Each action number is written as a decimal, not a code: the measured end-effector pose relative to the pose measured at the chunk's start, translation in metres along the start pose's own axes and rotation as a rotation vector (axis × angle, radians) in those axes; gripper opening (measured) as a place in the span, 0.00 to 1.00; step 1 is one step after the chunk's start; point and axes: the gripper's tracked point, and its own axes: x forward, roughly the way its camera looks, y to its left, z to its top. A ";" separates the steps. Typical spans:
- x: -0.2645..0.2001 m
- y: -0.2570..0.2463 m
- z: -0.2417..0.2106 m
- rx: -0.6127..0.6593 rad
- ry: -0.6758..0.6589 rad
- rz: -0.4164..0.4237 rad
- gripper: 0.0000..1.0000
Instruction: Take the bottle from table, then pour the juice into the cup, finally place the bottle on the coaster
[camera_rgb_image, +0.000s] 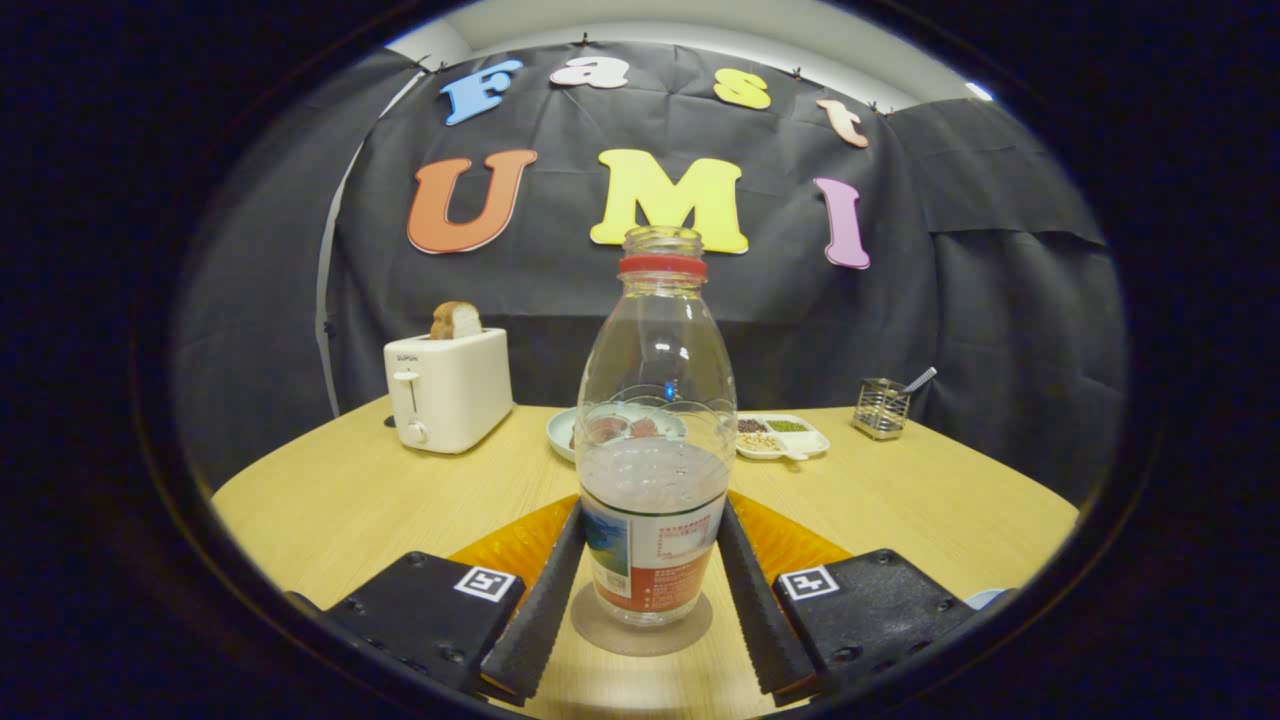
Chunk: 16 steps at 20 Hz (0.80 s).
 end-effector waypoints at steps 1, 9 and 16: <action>0.001 0.000 -0.003 0.009 0.006 0.003 0.81; 0.000 -0.005 -0.011 0.047 0.014 0.018 0.82; -0.013 -0.012 0.002 0.038 -0.010 -0.003 1.00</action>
